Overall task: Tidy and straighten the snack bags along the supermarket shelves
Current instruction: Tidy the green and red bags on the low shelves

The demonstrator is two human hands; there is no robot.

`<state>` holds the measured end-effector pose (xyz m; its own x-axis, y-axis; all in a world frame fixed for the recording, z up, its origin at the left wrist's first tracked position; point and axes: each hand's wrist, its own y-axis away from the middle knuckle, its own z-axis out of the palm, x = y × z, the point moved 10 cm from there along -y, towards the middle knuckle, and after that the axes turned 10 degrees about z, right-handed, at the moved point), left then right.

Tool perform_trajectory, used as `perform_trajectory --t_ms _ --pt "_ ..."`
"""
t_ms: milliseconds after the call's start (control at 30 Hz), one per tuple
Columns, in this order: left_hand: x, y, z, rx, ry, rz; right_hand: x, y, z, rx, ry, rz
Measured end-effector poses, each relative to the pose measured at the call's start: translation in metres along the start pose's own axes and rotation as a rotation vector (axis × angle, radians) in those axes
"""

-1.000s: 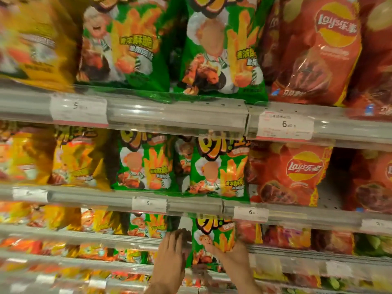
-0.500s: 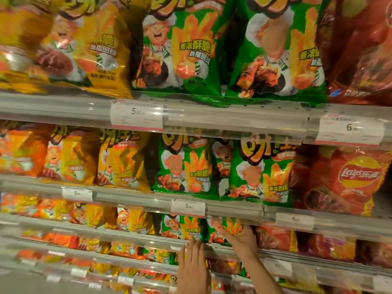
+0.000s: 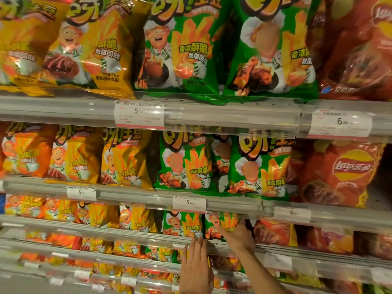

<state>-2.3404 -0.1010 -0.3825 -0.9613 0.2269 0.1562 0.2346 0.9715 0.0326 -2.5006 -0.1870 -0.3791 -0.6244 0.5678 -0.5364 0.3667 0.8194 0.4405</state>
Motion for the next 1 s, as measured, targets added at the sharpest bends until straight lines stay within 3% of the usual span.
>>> perform_trajectory --t_ms 200,267,367,500,667,867,1000 --pt "0.003 -0.004 0.006 -0.078 0.071 -0.057 0.004 0.019 -0.018 0.183 0.167 -0.111" --pt "0.004 -0.004 0.012 -0.048 -0.026 -0.066 0.016 0.028 -0.025 0.255 0.117 -0.141" --pt "0.007 -0.004 0.016 0.017 -0.036 -0.102 0.039 0.037 -0.022 0.184 -0.003 -0.185" --pt "0.027 -0.005 -0.001 0.108 0.149 -0.193 0.069 0.037 -0.053 0.172 -0.228 -0.221" --pt "0.100 -0.018 -0.011 0.348 0.315 -0.107 0.139 0.003 -0.119 0.252 -0.383 -0.174" --pt "0.203 -0.050 0.013 0.293 0.474 -0.225 0.247 -0.047 -0.197 0.175 -0.408 -0.095" --pt "0.260 -0.068 0.025 0.273 0.561 -0.292 0.308 -0.073 -0.253 0.252 -0.560 -0.007"
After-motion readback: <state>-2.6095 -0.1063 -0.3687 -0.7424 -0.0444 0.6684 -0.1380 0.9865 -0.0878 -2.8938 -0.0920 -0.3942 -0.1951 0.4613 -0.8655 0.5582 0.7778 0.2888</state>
